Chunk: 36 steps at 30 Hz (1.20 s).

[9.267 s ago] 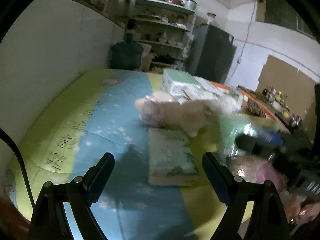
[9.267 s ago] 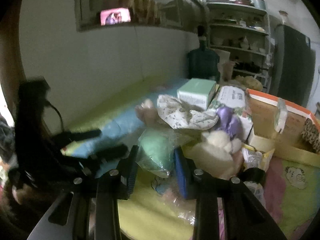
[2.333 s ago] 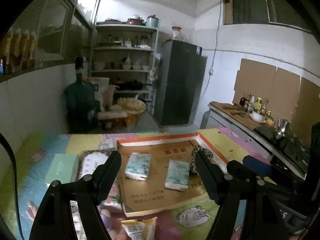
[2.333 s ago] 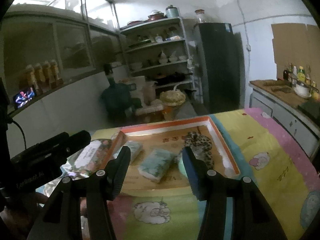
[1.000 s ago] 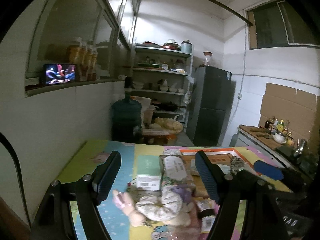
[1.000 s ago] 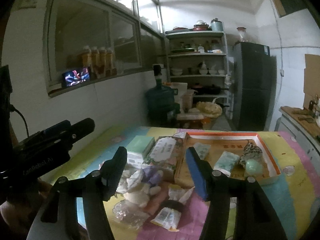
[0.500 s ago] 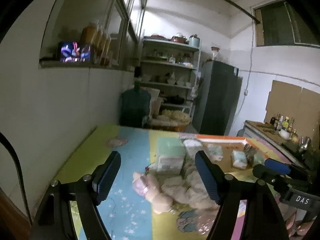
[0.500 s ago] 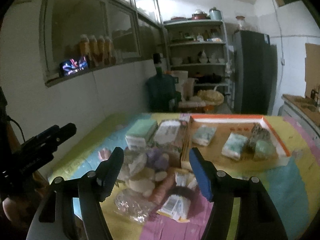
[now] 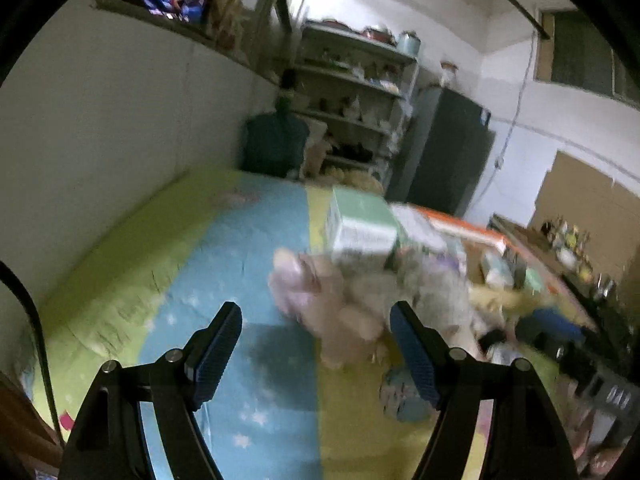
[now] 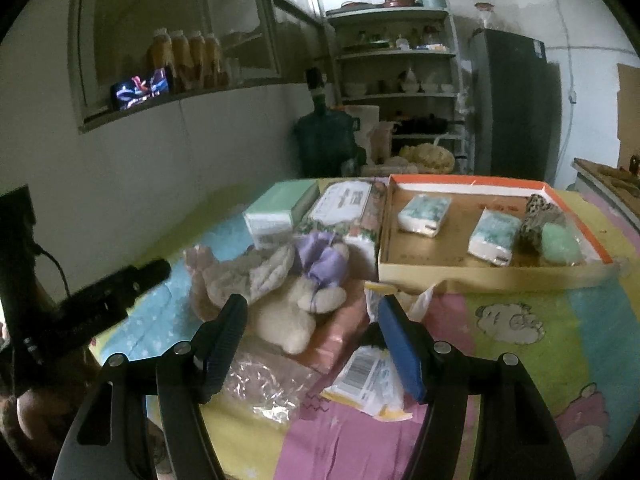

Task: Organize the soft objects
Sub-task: 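Move both open grippers back toward the pile of soft items, then grasp the pink plush bunny with the left gripper while the right grasps the floral scrunchie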

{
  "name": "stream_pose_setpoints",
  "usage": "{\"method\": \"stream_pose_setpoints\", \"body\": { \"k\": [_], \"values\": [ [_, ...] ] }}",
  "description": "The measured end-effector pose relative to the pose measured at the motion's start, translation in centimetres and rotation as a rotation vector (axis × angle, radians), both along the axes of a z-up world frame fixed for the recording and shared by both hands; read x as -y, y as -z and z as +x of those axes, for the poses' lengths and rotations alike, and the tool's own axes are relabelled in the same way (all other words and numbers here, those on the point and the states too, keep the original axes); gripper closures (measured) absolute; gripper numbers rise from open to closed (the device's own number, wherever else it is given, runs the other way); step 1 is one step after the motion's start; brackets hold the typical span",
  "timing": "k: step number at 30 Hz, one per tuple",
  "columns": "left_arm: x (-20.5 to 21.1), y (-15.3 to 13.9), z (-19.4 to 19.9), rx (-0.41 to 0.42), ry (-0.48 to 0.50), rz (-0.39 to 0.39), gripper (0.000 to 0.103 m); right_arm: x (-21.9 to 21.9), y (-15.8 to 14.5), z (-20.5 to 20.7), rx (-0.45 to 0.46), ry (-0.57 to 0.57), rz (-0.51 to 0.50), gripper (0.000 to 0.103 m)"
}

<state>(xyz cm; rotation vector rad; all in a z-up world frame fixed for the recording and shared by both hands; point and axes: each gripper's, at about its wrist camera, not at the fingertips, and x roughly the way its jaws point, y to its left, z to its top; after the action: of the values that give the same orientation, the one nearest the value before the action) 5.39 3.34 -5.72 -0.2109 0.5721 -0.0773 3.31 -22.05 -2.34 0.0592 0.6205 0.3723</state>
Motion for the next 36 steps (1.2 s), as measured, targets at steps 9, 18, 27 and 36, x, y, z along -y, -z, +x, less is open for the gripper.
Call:
{"method": "stream_pose_setpoints", "body": {
  "k": [9, 18, 27, 36],
  "values": [
    [1.9, 2.2, 2.2, -0.107, 0.075, 0.026, 0.027, 0.8, 1.2, 0.5, -0.018, 0.014, 0.02, 0.033],
    [3.0, 3.0, 4.5, -0.17, 0.067, 0.032, 0.027, 2.0, 1.6, 0.8, -0.025, 0.028, 0.031, 0.033],
    [1.5, 4.0, 4.7, -0.157, 0.067, -0.042, 0.041, 1.9, 1.9, 0.9, -0.021, -0.003, 0.03, 0.033],
    [0.9, 3.9, 3.4, -0.112, 0.086, -0.055, 0.066, -1.6, 1.1, 1.0, -0.005, -0.137, 0.054, 0.034]
  ]
}}
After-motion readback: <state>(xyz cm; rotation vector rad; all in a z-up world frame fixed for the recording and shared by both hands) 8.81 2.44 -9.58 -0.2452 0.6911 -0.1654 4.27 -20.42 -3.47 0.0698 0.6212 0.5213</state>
